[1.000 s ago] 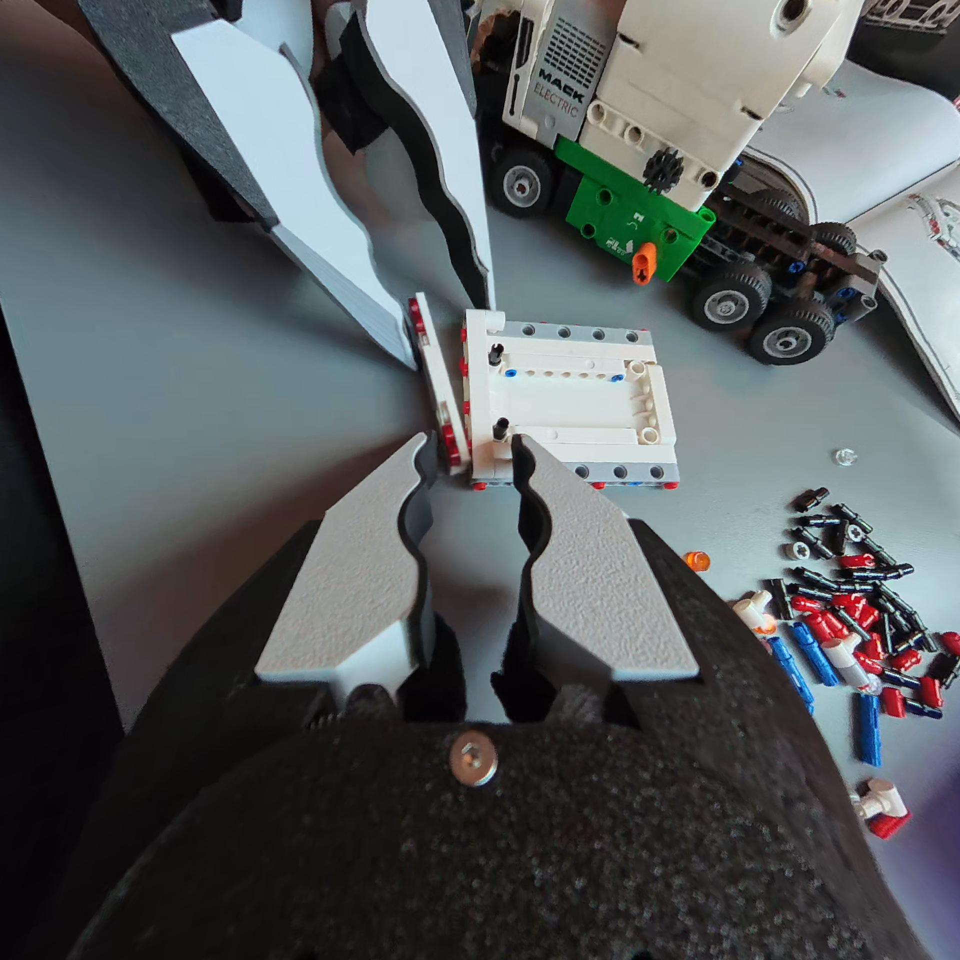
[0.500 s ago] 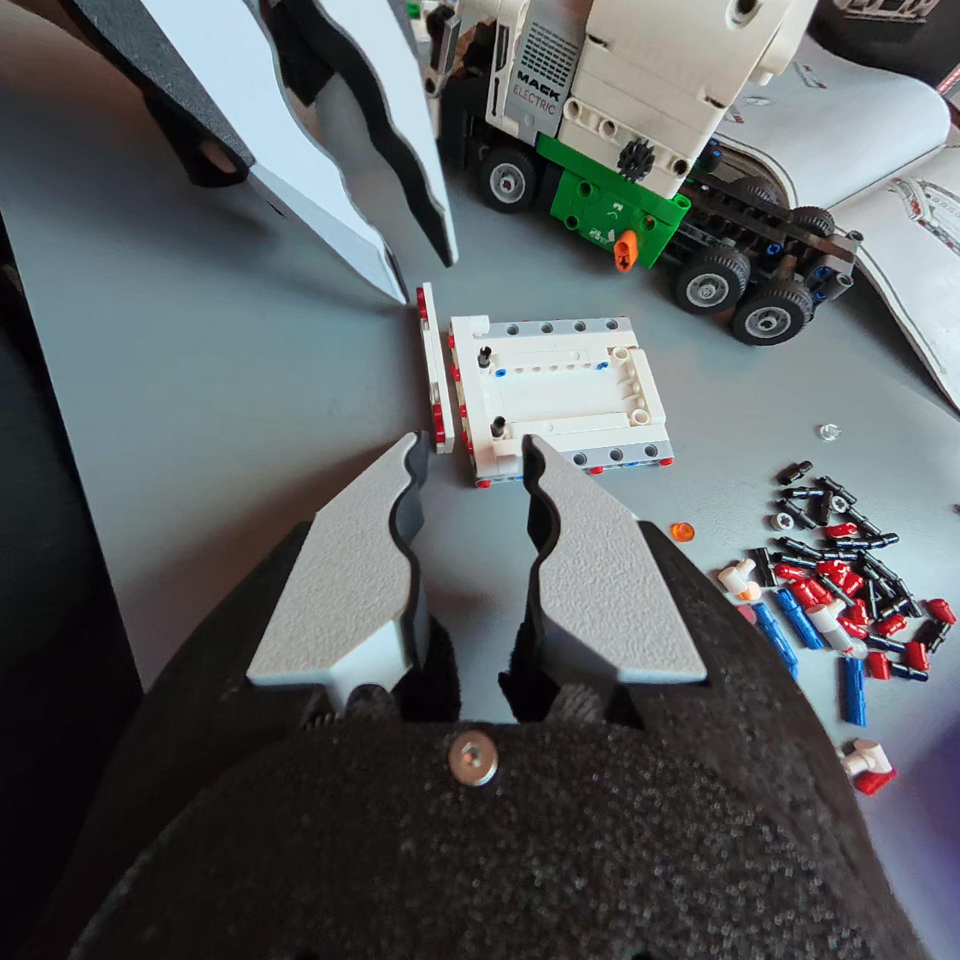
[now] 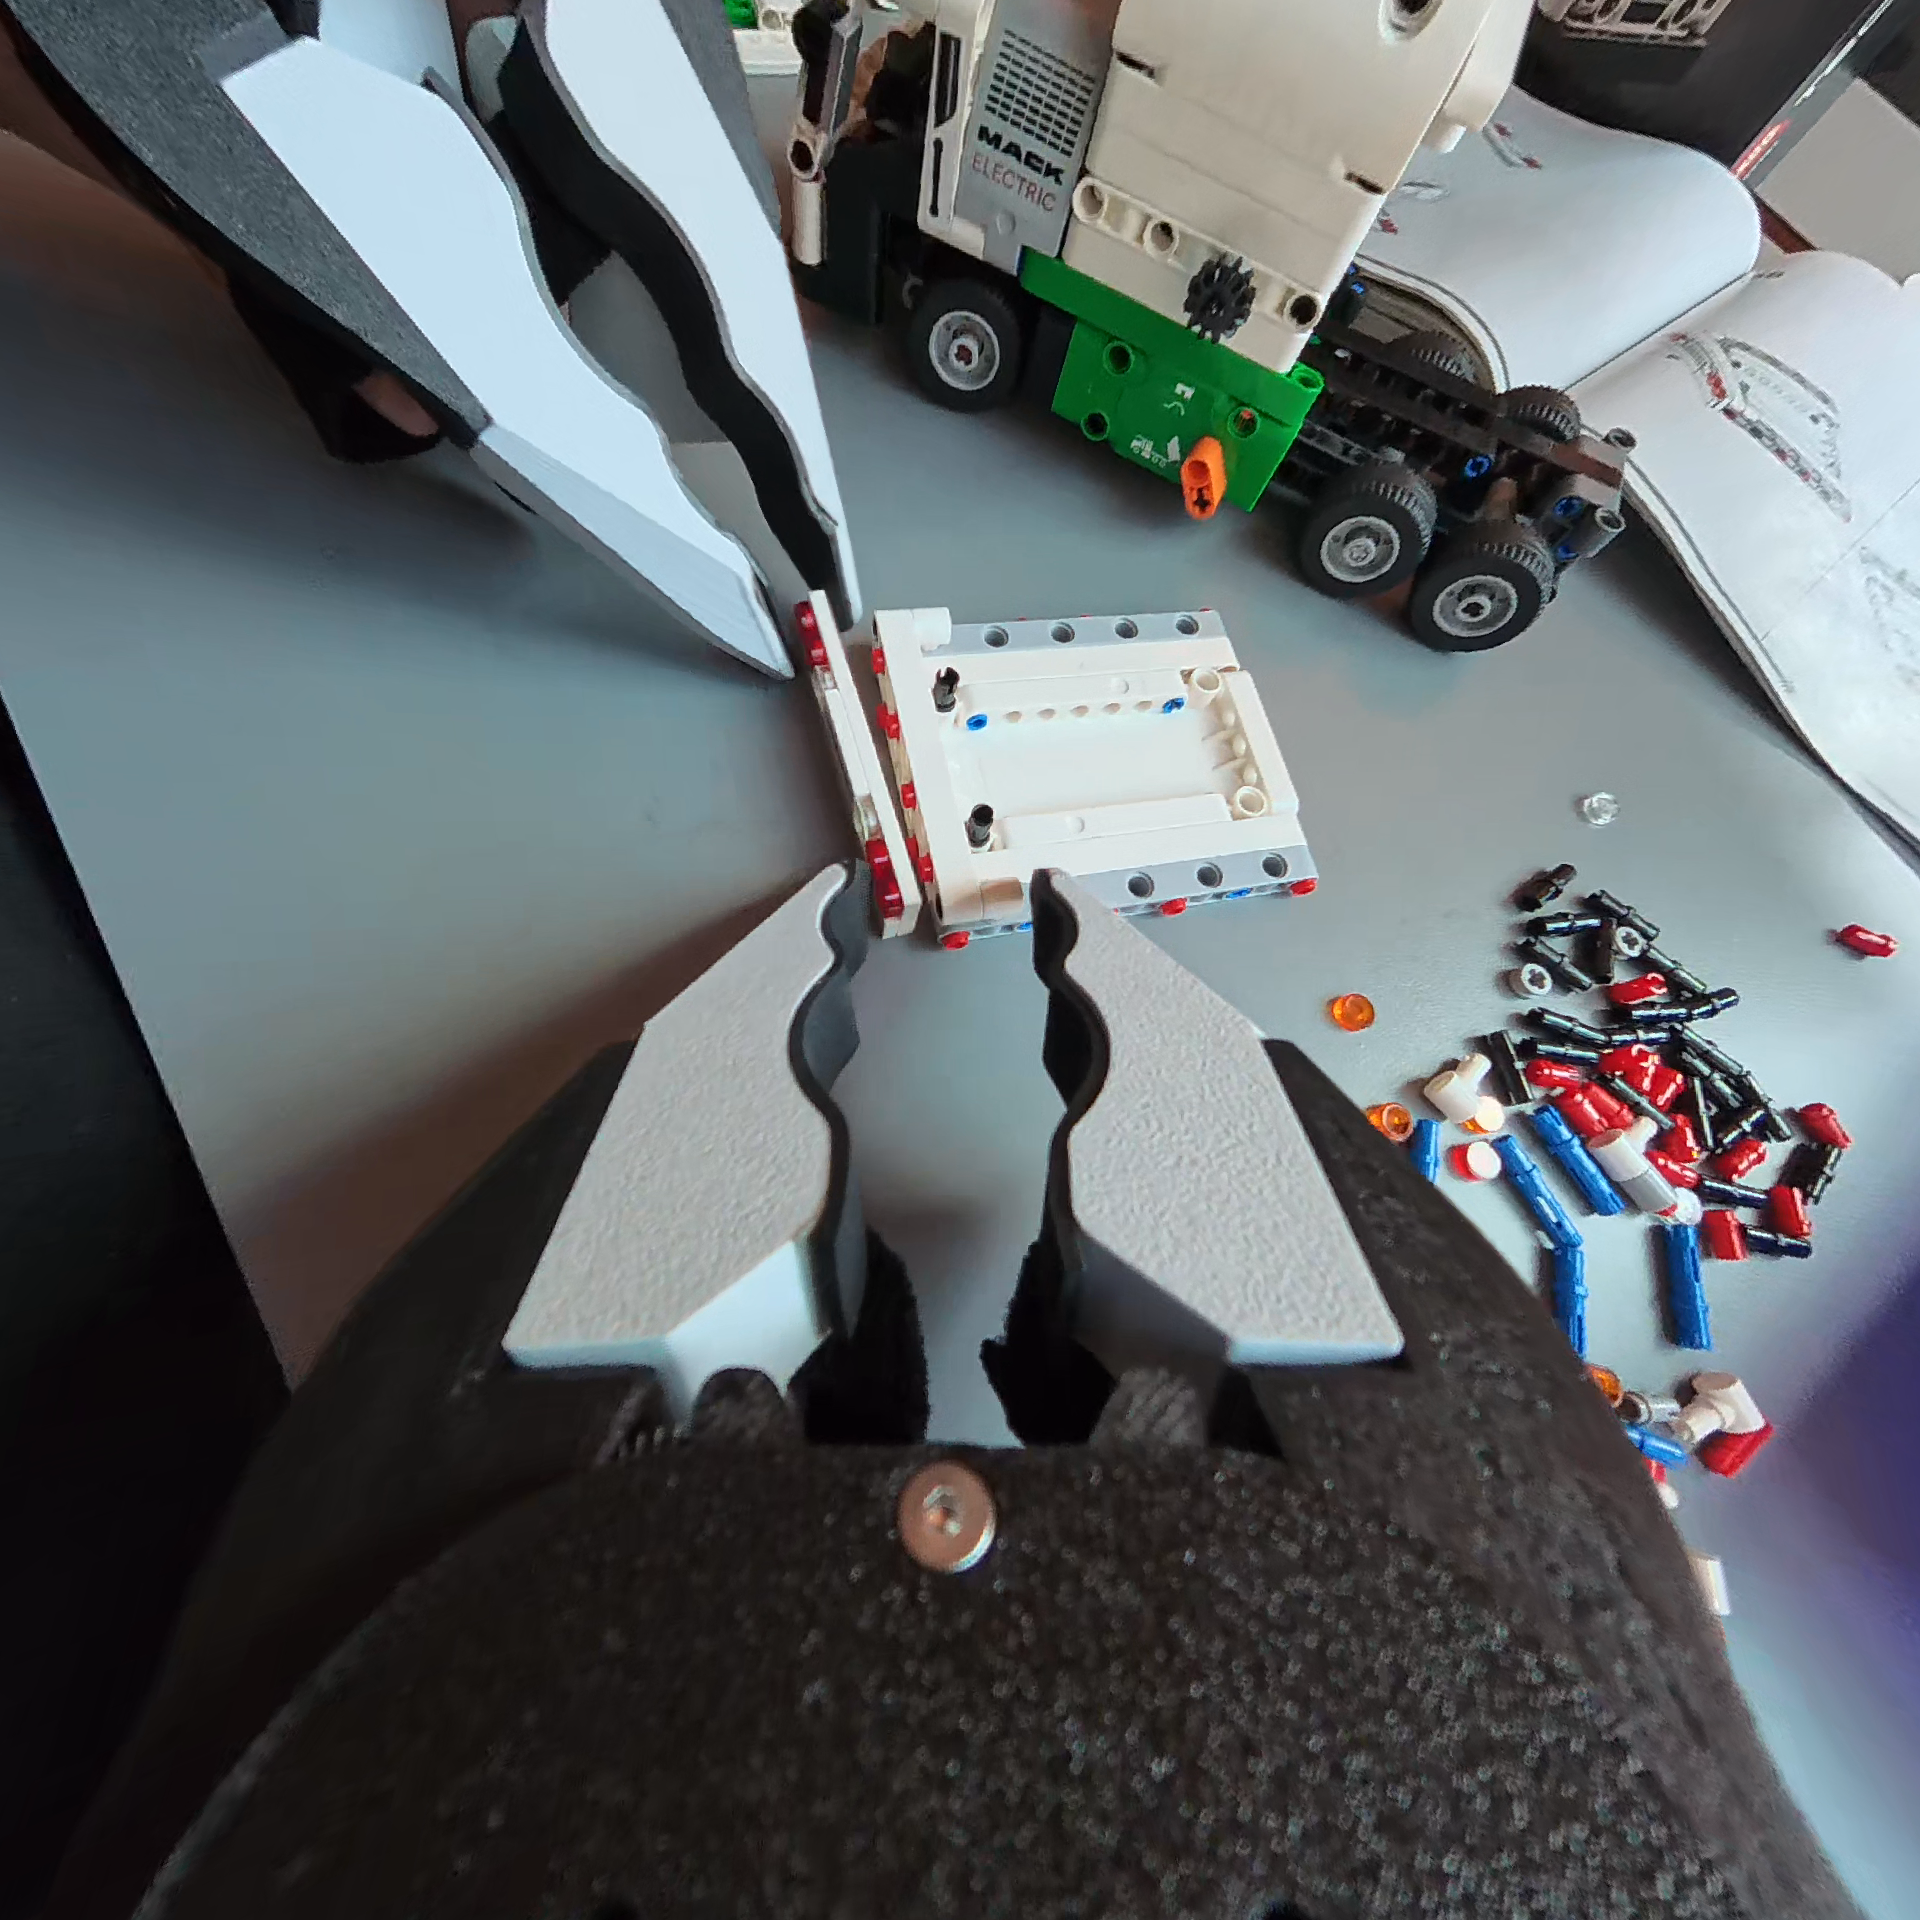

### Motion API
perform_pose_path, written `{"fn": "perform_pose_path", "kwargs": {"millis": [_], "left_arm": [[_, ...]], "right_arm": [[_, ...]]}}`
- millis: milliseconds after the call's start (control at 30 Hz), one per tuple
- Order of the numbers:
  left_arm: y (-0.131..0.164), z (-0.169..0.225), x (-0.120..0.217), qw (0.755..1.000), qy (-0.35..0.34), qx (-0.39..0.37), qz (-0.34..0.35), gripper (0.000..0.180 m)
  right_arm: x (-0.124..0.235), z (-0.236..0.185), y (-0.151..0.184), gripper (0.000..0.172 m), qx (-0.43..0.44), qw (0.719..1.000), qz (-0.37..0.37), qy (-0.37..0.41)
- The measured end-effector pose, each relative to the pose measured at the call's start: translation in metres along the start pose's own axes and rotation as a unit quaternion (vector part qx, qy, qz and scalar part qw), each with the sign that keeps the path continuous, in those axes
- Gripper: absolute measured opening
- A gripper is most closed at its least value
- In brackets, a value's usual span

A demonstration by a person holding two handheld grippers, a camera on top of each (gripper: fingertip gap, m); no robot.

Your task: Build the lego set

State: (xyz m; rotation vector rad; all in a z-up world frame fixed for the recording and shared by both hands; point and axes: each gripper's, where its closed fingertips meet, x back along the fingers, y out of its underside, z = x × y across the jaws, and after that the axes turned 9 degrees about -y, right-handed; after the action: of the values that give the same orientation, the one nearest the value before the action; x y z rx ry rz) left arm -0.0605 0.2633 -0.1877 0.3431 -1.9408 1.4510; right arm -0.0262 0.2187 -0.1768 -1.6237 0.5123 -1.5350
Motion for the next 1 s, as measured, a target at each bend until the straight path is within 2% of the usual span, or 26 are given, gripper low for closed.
{"fn": "perform_pose_path", "kwargs": {"millis": [167,333,433,567,700,1000], "left_arm": [[-0.001,-0.007,-0.002,1.0,-0.021,-0.01,0.001,0.025],[-0.002,-0.012,-0.005,0.999,-0.03,-0.031,0.001,0.036],[-0.002,-0.012,-0.006,0.999,-0.025,-0.042,-0.004,0.03],[0.0,-0.016,-0.002,0.999,-0.031,-0.039,-0.009,0.029],[0.002,-0.012,0.002,1.0,-0.012,-0.021,-0.008,0.013],[-0.003,-0.003,-0.003,1.0,-0.007,-0.019,-0.005,0.019]], "right_arm": [[0.001,0.002,-0.005,0.028,0.017,1.0,0.001,0.001],[-0.001,-0.002,-0.011,0.028,0.027,0.999,-0.001,-0.031],[0.0,-0.009,-0.016,0.029,0.026,0.998,-0.003,-0.063],[-0.002,0.001,-0.011,0.029,0.032,0.998,-0.019,-0.043],[-0.005,0.0,-0.007,0.031,0.016,0.998,-0.017,-0.053],[-0.011,-0.001,-0.004,0.03,0.022,0.997,-0.027,-0.064]]}}
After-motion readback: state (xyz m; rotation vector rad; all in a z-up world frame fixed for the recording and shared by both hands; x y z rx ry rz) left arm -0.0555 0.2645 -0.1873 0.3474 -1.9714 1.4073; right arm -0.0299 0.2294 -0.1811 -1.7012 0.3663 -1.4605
